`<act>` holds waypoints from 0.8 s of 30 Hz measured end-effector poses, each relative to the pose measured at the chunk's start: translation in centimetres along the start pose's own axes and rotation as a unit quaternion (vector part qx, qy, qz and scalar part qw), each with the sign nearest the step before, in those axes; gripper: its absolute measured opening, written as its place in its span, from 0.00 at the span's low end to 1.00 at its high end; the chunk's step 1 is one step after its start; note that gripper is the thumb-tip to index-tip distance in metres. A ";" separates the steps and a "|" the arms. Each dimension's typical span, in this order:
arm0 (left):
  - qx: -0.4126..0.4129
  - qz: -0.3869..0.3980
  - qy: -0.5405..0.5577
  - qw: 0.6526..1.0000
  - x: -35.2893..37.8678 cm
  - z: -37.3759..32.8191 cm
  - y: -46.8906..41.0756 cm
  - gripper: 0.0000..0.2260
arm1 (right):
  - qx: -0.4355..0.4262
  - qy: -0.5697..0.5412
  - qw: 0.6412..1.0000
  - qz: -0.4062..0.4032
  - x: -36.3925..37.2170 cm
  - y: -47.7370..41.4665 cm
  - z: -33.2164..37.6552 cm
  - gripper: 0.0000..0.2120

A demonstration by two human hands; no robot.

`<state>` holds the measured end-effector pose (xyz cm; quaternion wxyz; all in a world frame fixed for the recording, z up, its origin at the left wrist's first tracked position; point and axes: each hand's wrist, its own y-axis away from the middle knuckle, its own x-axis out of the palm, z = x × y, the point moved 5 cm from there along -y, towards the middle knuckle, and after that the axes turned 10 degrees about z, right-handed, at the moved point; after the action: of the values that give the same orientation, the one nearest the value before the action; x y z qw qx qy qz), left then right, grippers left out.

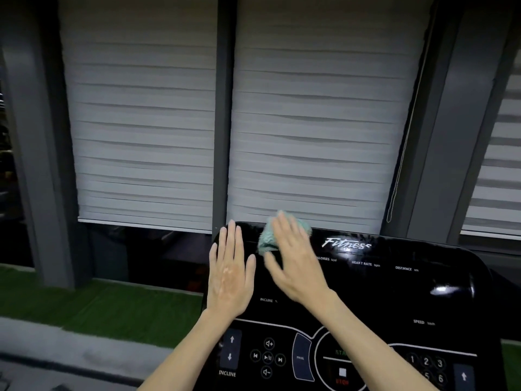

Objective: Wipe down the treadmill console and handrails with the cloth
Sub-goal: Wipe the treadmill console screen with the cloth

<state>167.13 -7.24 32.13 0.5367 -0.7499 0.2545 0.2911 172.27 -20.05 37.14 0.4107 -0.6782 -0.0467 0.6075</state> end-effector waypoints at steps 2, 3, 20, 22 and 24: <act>0.010 0.001 -0.005 1.000 0.2 0.3 0.1 0.27 | -0.039 0.012 0.999 0.033 1.4 -1.6 2.2 0.30; 0.017 0.002 -0.003 1.000 0.3 0.5 0.2 0.27 | -0.047 0.009 0.998 0.036 1.9 -2.4 3.1 0.28; 0.009 0.010 0.034 0.999 0.0 0.2 0.0 0.29 | 0.035 0.051 0.994 -0.094 -1.3 0.5 -3.0 0.19; 0.013 0.011 0.030 0.999 -0.2 0.6 0.1 0.29 | -0.026 0.067 0.996 -0.053 0.9 -2.3 0.9 0.20; 0.024 0.011 0.039 0.999 -0.5 1.1 0.1 0.28 | -0.060 0.068 0.995 -0.033 2.3 -4.2 3.6 0.20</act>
<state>166.57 -6.21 32.14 0.5411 -0.7447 0.2900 0.2617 171.59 -14.19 38.13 0.3912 -0.7396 -0.0769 0.5422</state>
